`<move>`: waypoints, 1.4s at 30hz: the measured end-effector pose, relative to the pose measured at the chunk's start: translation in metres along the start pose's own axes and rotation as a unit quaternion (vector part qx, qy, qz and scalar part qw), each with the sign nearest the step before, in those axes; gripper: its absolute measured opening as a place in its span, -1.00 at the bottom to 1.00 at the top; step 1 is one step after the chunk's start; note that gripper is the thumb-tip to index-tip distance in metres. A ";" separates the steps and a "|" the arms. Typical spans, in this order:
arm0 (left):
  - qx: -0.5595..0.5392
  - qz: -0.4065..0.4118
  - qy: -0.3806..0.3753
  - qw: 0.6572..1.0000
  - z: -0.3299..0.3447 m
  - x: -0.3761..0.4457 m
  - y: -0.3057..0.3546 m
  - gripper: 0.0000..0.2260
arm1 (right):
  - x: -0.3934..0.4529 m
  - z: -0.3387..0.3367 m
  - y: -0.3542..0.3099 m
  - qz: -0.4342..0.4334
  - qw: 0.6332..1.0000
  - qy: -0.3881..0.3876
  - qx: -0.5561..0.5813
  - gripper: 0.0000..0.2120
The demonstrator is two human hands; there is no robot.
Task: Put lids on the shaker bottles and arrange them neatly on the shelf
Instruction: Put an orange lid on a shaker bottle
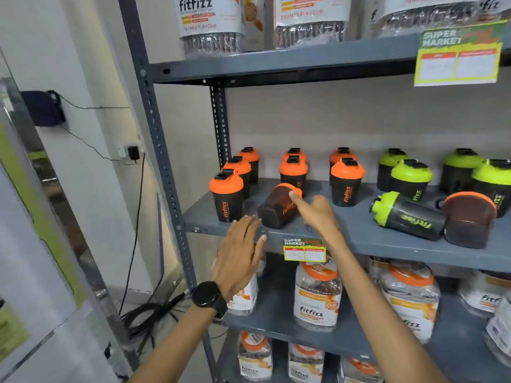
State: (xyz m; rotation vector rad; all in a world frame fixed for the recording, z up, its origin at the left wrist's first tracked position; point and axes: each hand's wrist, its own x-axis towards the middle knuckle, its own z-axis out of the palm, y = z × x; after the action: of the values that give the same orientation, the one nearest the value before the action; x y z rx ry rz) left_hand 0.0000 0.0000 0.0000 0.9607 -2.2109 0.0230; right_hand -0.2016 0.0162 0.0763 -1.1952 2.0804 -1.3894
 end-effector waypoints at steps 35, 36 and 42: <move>0.061 0.053 -0.113 0.990 0.039 0.050 -0.029 -0.53 | -0.001 0.007 -0.017 -0.136 0.962 0.232 0.033 -0.17; 0.057 0.051 -0.114 0.991 0.040 0.050 -0.028 -0.53 | 0.000 0.015 -0.016 -0.135 0.962 0.237 0.029 -0.17; 0.050 0.049 -0.109 0.992 0.041 0.050 -0.029 -0.49 | 0.001 0.053 -0.015 -0.134 0.949 0.286 0.001 -0.16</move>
State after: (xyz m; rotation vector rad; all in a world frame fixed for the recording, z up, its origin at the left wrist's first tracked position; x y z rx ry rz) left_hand -0.0297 -0.0641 -0.0064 0.9455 -2.4770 0.0786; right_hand -0.1593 -0.0175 0.0663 -1.2105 2.3378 -2.0676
